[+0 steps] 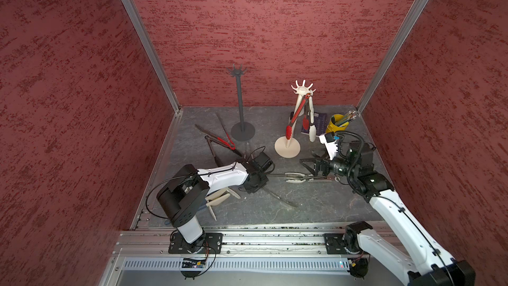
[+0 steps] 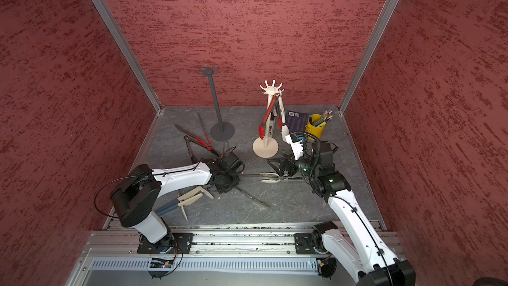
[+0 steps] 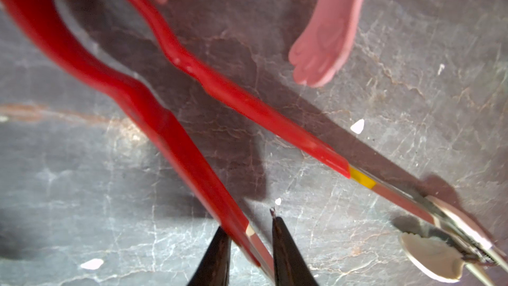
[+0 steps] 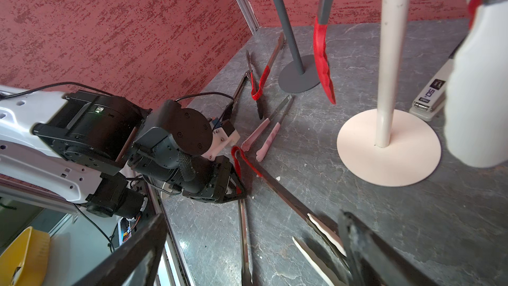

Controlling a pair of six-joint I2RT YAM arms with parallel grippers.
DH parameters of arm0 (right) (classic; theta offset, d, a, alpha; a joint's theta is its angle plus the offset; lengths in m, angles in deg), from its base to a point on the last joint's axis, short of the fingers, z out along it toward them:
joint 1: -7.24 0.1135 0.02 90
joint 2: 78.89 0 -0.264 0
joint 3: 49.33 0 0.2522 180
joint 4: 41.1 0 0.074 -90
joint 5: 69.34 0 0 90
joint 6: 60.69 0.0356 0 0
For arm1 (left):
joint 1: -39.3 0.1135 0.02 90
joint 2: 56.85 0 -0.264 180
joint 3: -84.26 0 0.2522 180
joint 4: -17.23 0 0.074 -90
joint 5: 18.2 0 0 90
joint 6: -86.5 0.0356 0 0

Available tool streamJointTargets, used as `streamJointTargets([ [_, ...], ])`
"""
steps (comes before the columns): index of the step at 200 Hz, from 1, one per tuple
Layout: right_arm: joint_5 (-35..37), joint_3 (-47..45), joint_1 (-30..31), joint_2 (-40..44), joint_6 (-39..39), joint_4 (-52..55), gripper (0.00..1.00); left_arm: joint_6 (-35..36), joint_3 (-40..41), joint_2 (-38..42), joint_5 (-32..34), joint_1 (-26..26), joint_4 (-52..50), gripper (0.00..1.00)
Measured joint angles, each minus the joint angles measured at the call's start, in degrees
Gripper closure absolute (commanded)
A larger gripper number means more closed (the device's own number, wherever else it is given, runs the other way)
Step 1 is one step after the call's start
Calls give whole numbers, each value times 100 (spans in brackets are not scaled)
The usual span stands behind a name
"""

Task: Hang food tongs on kitchen utensil racks
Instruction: Pick up the food tongs from the center of the board.

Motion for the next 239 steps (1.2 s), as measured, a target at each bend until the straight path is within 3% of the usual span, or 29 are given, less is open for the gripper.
streamJointTargets([
  [26,0,0,4,0,15,-24,2,127,-44,0,0,15,-61,82],
  [239,26,0,22,-181,-79,-26,1,1777,-859,485,555,-31,-984,93],
])
